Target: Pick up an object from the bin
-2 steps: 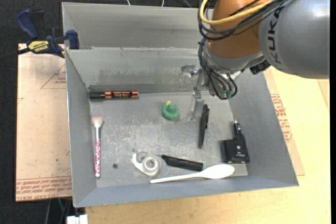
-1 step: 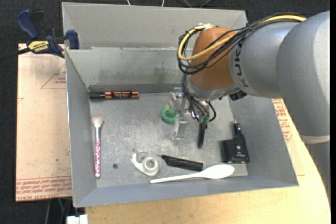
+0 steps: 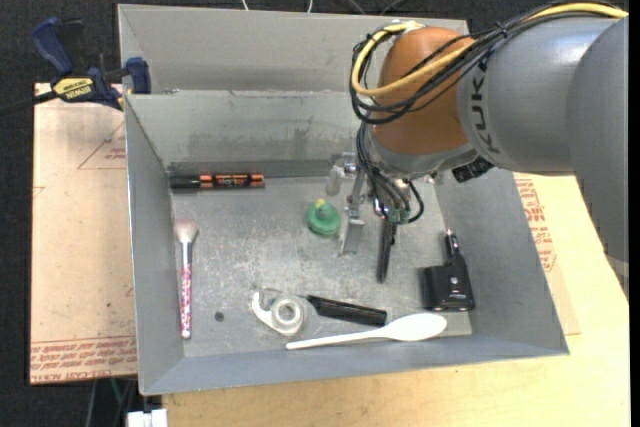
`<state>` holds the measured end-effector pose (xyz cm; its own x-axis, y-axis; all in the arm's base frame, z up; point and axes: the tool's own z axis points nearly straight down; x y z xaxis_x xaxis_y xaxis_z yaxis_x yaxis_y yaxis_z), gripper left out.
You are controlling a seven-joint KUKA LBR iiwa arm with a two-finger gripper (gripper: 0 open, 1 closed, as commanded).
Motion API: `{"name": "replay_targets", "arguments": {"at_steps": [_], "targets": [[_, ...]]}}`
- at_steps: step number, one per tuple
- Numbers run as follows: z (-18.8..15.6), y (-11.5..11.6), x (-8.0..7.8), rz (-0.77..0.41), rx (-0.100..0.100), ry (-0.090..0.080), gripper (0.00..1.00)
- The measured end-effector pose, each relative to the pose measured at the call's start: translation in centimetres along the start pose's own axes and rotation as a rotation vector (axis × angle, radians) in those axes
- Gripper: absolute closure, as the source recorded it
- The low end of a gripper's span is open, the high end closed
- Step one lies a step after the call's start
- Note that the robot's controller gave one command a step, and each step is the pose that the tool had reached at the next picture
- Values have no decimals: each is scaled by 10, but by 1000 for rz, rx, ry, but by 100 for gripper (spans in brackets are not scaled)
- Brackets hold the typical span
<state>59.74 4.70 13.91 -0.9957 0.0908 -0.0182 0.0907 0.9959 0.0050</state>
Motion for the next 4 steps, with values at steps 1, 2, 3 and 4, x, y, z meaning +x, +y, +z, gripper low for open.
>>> {"name": "replay_targets", "arguments": {"at_steps": [1,2,3,4], "targets": [[41,0,-17,117,0,2,0],[68,-16,75,121,-2,-1,0],[67,-14,-11,471,-5,-10,100],[67,-14,-11,471,-5,-10,100]]}}
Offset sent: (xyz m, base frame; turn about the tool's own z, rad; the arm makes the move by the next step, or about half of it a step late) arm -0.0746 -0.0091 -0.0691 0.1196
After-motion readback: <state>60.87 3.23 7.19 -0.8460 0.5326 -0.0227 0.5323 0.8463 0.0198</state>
